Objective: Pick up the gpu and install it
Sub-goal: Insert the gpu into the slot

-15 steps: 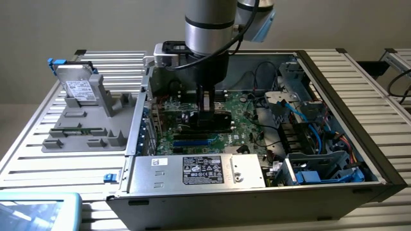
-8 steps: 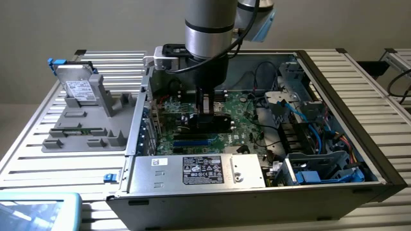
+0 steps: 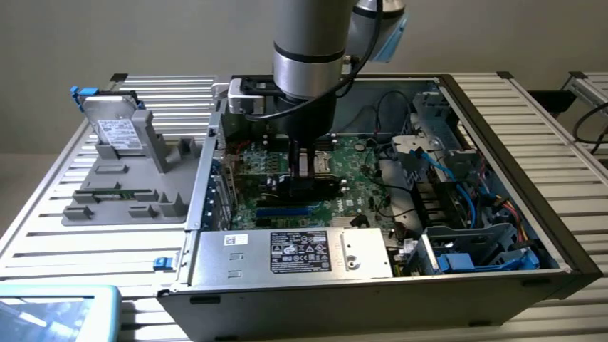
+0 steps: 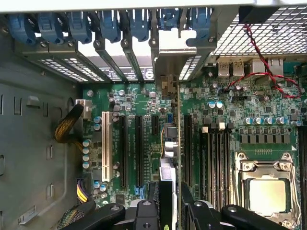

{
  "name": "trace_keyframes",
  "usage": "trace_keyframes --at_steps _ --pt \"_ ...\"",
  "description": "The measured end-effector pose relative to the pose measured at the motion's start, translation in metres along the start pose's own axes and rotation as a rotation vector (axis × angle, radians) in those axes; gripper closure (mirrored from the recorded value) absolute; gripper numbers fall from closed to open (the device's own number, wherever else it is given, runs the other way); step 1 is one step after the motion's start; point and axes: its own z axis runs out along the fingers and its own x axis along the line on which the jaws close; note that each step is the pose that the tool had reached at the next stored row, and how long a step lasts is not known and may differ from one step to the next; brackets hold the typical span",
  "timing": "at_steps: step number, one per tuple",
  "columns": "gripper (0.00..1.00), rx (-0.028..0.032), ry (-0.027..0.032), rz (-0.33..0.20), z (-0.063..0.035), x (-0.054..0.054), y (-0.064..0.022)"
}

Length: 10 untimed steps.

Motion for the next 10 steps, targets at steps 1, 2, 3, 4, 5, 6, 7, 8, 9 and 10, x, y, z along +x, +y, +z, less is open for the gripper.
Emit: trace_keyframes --at_steps 1,2,3,4,5,6,7,8,9,10 --pt "0.72 0.0000 -0.0002 0.000 0.0018 0.000 0.0005" --pt "0.72 -0.0001 -0.0003 0.000 0.0036 0.000 0.0011" --pt "0.72 0.0001 -0.0006 0.000 0.0055 0.000 0.0016" --pt "0.72 0.0000 -0.0007 0.000 0.0071 0.000 0.0020" --pt "0.72 0.0000 -0.0007 0.000 0.0086 0.000 0.0023" --pt "0.72 0.0000 -0.0009 0.000 0.0098 0.000 0.0026" --pt "0.72 0.0000 -0.0009 0.000 0.0108 0.000 0.0029" --pt "0.72 -0.0001 -0.0012 0.000 0.0116 0.000 0.0034" --pt "0.72 -0.0002 -0.0021 0.000 0.0120 0.000 0.0038" --pt "0.72 -0.0005 -0.0031 0.000 0.0121 0.000 0.0041"
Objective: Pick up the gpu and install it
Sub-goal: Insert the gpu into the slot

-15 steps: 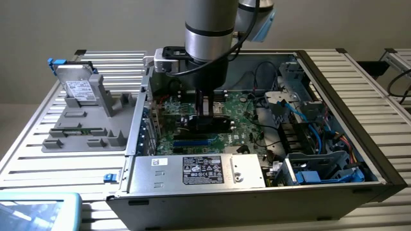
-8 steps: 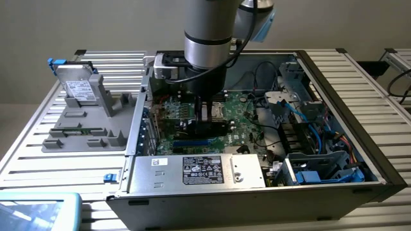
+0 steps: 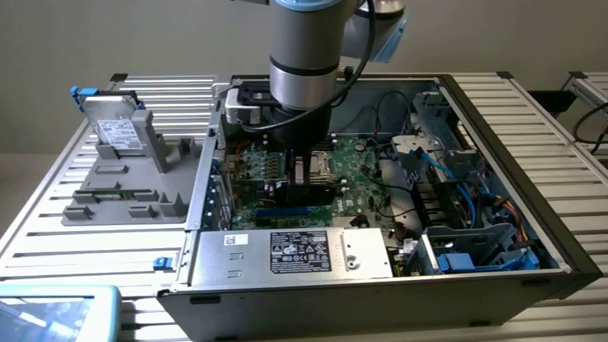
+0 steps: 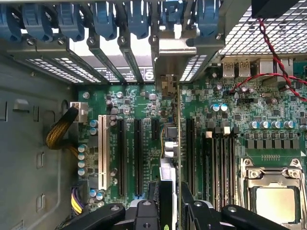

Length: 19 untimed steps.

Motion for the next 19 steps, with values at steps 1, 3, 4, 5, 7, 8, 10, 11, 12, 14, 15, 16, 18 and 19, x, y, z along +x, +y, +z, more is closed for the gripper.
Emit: trace_keyframes --at_steps 1,3,4,5,7,8,10,11,12,14,15,16,18,19 --pt "0.72 0.0001 -0.0008 0.000 0.0003 0.0000 0.0001" --pt "0.72 0.0002 -0.0013 0.000 0.0014 -0.0002 0.0001" --pt "0.72 0.0002 -0.0012 0.000 0.0020 -0.0002 0.0002" --pt "0.72 0.0001 -0.0015 0.000 0.0027 -0.0002 0.0002" --pt "0.72 0.0001 -0.0026 0.000 0.0044 -0.0002 0.0002" --pt "0.72 0.0000 -0.0035 0.000 0.0052 -0.0002 0.0003" --pt "0.72 -0.0002 -0.0069 0.000 0.0060 -0.0002 0.0015" --pt "0.72 -0.0001 -0.0091 0.000 0.0063 -0.0002 0.0023" --pt "0.72 0.0000 -0.0105 0.000 0.0066 -0.0002 0.0031" --pt "0.72 -0.0001 -0.0116 0.000 0.0073 -0.0002 0.0039" --pt "0.72 -0.0001 -0.0119 0.000 0.0078 -0.0002 0.0040" --pt "0.72 -0.0002 -0.0121 0.000 0.0082 -0.0002 0.0042" --pt "0.72 -0.0013 -0.0148 0.000 0.0082 -0.0001 0.0048" --pt "0.72 -0.0018 -0.0171 -0.001 0.0084 -0.0001 0.0052"
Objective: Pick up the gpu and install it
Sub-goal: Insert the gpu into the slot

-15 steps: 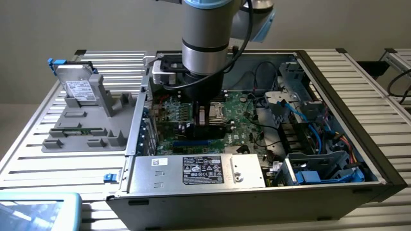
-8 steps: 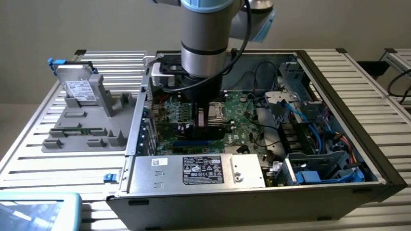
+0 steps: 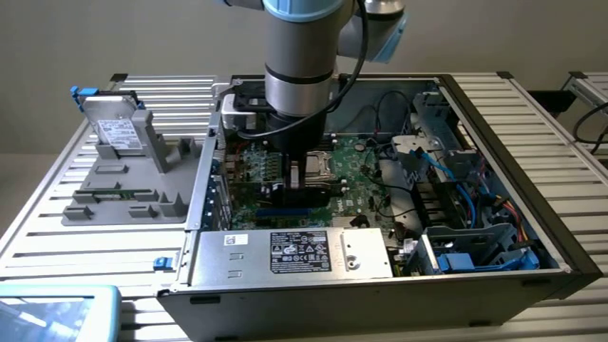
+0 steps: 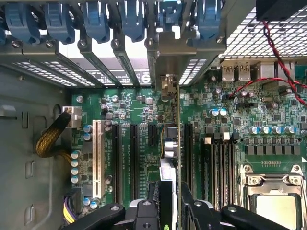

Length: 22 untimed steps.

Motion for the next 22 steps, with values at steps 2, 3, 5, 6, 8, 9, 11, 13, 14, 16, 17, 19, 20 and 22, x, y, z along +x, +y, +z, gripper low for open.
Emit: trace_keyframes --at_steps 2,3,5,6,8,9,11,13,14,16,17,19,20,22 --pt "0.72 -0.0008 -0.0027 0.000 0.0003 0.0000 0.0001" --pt "0.72 -0.0012 -0.0031 0.000 0.0007 0.0000 0.0002" --pt "0.72 -0.0022 -0.0029 0.000 0.0016 0.0000 0.0003" --pt "0.72 -0.0028 -0.0028 0.000 0.0019 0.0001 0.0006" --pt "0.72 -0.0037 -0.0028 0.000 0.0024 0.0001 0.0013" --pt "0.72 -0.0040 -0.0031 0.000 0.0028 0.0001 0.0017" --pt "0.72 -0.0044 -0.0038 0.000 0.0034 0.0001 0.0021" --pt "0.72 -0.0044 -0.0048 0.000 0.0040 0.0001 0.0029" --pt "0.72 -0.0044 -0.0055 0.000 0.0043 0.0001 0.0033" --pt "0.72 -0.0047 -0.0085 -0.001 0.0046 0.0001 0.0036" --pt "0.72 -0.0046 -0.0120 -0.001 0.0046 0.0001 0.0037" --pt "0.72 -0.0049 -0.0198 -0.001 0.0048 0.0003 0.0038" --pt "0.72 -0.0050 -0.0227 -0.001 0.0050 0.0003 0.0040" --pt "0.72 -0.0056 -0.0260 -0.001 0.0052 0.0006 0.0039"
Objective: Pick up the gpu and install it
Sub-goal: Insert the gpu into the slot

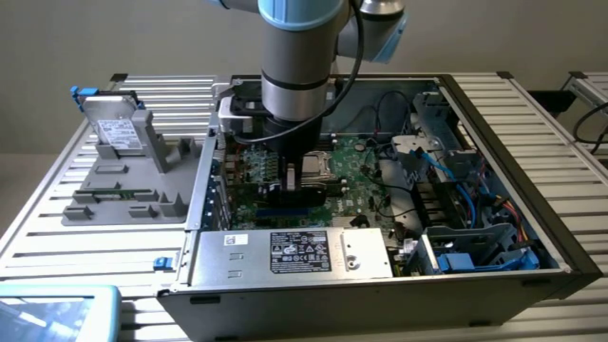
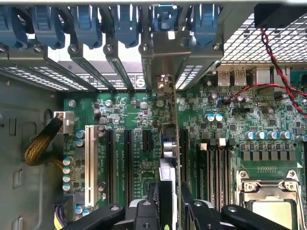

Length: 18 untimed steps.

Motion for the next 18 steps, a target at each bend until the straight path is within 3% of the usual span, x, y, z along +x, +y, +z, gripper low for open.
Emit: trace_keyframes --at_steps 10,18 --pt "0.72 -0.0005 0.0008 0.000 0.0001 0.0020 0.0000" --pt "0.72 -0.0021 0.0102 0.000 0.0001 0.0022 -0.0001"
